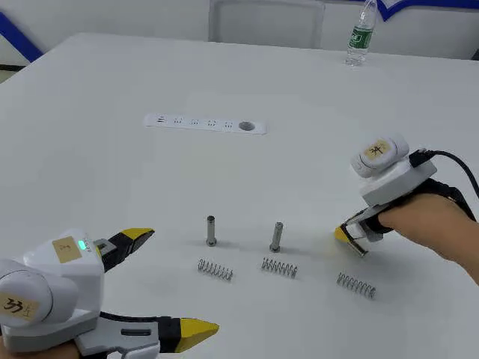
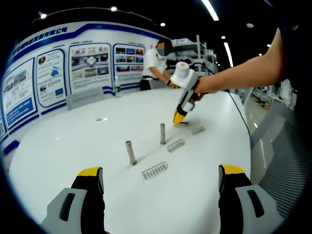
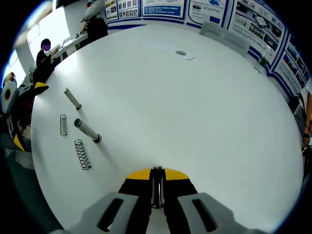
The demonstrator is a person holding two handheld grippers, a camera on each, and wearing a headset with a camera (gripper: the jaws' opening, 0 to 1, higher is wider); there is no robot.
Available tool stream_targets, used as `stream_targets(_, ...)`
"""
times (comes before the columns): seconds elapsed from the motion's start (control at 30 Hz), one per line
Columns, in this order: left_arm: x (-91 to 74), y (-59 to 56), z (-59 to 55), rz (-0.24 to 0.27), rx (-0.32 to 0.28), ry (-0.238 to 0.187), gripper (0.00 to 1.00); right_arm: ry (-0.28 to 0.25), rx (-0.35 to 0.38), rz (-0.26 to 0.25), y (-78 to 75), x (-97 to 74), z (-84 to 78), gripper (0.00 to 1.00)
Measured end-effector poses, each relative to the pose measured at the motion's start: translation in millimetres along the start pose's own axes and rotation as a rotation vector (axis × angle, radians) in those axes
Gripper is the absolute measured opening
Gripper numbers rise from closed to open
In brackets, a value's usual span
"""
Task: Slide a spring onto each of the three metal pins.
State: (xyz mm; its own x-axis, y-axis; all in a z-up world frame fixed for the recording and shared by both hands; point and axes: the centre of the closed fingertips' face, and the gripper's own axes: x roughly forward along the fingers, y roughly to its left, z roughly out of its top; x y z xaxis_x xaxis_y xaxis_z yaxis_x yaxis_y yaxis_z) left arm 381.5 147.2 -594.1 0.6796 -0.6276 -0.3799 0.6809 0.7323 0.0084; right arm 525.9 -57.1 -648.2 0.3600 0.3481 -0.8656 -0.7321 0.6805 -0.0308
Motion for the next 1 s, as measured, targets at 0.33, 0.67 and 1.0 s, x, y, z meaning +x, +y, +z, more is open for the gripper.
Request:
stream_targets(0.33,-0.6,-1.7,1.6,-0.004,0.009,-0.002,1.00,-0.062,-0.004,-0.015,9.3,-21.7,0.5,0.09)
stream_targets(0.67,2.0,-4.1,4.8,-0.011,0.013,-0.007,1.00,-0.122,0.025,-0.029,10.1,-35.2,-5.0,0.09)
stream_targets(1.0,1.0,-3.7,4.3,-0.009,0.014,-0.006,1.00,-0.175,0.052,-0.037,12.4,-42.9,-9.5,0.09)
